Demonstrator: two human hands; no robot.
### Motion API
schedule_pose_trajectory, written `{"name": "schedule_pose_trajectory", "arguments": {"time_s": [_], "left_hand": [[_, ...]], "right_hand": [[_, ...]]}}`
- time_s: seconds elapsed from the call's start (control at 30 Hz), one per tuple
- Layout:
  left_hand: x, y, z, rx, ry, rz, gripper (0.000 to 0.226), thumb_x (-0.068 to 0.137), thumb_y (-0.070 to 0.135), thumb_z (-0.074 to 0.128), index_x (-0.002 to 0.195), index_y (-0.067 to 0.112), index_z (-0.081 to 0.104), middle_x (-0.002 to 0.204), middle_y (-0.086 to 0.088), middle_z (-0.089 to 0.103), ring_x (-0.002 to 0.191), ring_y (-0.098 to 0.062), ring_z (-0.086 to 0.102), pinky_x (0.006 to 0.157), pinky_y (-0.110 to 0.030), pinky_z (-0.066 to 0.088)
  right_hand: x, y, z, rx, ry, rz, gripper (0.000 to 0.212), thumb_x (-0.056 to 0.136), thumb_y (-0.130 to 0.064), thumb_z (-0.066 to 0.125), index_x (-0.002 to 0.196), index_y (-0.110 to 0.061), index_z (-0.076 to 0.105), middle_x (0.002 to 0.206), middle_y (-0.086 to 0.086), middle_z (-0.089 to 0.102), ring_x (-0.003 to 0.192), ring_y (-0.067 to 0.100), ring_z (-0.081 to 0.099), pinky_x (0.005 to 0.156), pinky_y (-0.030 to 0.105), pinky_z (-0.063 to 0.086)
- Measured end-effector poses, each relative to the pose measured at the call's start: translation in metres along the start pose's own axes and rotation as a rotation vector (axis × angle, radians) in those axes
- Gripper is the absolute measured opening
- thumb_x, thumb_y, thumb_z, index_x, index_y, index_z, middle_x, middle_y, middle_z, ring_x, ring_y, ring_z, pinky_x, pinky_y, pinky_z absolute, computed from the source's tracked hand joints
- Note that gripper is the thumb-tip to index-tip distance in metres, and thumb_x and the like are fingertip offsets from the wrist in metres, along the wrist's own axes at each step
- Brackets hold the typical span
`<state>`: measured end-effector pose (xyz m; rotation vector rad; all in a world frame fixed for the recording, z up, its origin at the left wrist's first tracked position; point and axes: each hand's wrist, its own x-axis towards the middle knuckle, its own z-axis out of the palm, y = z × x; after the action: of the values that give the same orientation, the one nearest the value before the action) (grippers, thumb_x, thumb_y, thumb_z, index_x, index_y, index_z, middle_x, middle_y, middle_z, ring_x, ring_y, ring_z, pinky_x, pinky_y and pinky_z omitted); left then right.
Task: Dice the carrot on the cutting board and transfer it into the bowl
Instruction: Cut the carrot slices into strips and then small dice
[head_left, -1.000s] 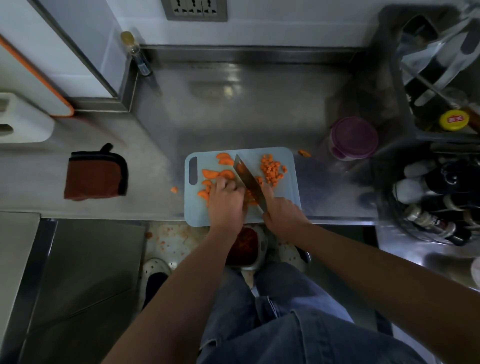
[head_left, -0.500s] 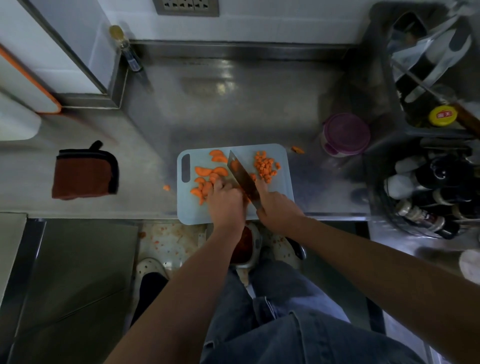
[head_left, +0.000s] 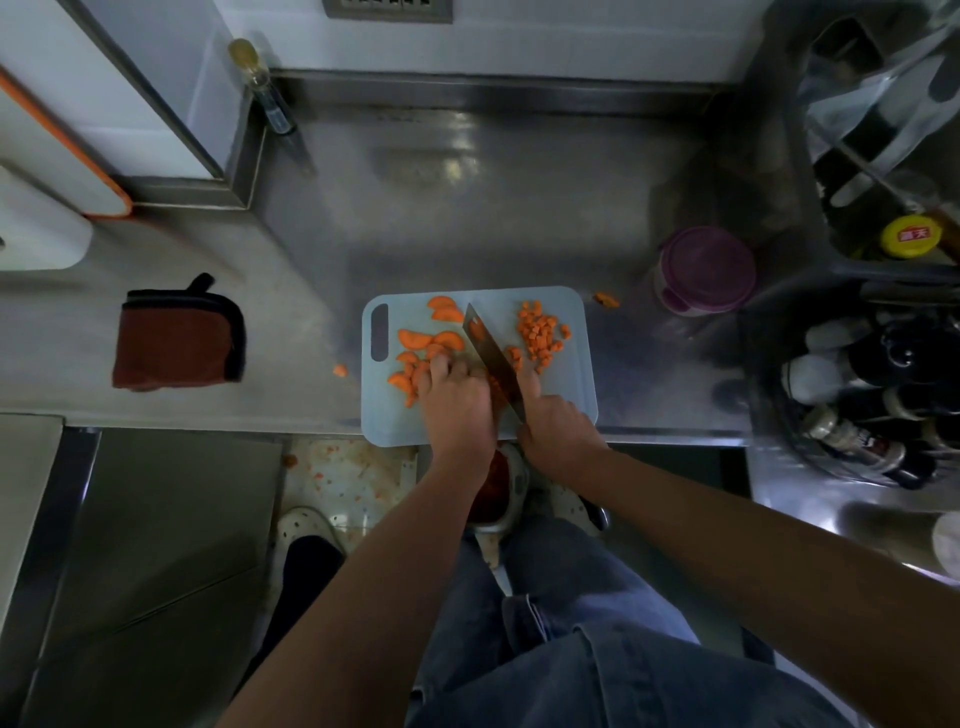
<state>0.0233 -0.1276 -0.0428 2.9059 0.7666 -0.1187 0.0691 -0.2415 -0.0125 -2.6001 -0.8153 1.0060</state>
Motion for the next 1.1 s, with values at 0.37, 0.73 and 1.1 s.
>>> {"name": "schedule_pose_trajectory", "arguments": {"time_s": [0.37,0.73,1.1], "left_hand": [[0.003,-0.008,-0.006,0.03,-0.044,0.039,0.042,0.082,0.047,0.066,0.112,0.017,0.061,0.129,-0.009,0.046,0.126,-0.031,0.032,0.109,-0.044,0.027],[-0.001,-0.024,-0.011,0.052,-0.068,-0.002,0.066,0.076,0.055,0.07,0.13,0.026,0.048,0.145,-0.009,0.026,0.135,-0.034,0.021,0.108,-0.044,0.025],[-0.008,-0.027,-0.012,0.032,-0.085,-0.042,0.057,0.077,0.055,0.069,0.124,0.028,0.052,0.145,-0.008,0.027,0.136,-0.034,0.02,0.109,-0.044,0.024]], "right_hand": [[0.005,0.014,-0.005,0.167,0.144,-0.021,0.049,0.094,-0.018,0.043,0.136,-0.022,0.019,0.078,0.008,0.06,0.069,0.028,0.061,0.069,0.049,0.055],[-0.012,0.015,-0.003,0.17,0.078,-0.1,0.075,0.092,-0.012,0.044,0.15,-0.03,-0.001,0.075,0.011,0.059,0.066,0.027,0.06,0.065,0.047,0.054],[-0.008,0.025,-0.003,0.178,0.136,-0.022,0.051,0.095,-0.016,0.045,0.138,-0.019,0.016,0.075,0.01,0.06,0.066,0.028,0.06,0.066,0.051,0.055]]}}
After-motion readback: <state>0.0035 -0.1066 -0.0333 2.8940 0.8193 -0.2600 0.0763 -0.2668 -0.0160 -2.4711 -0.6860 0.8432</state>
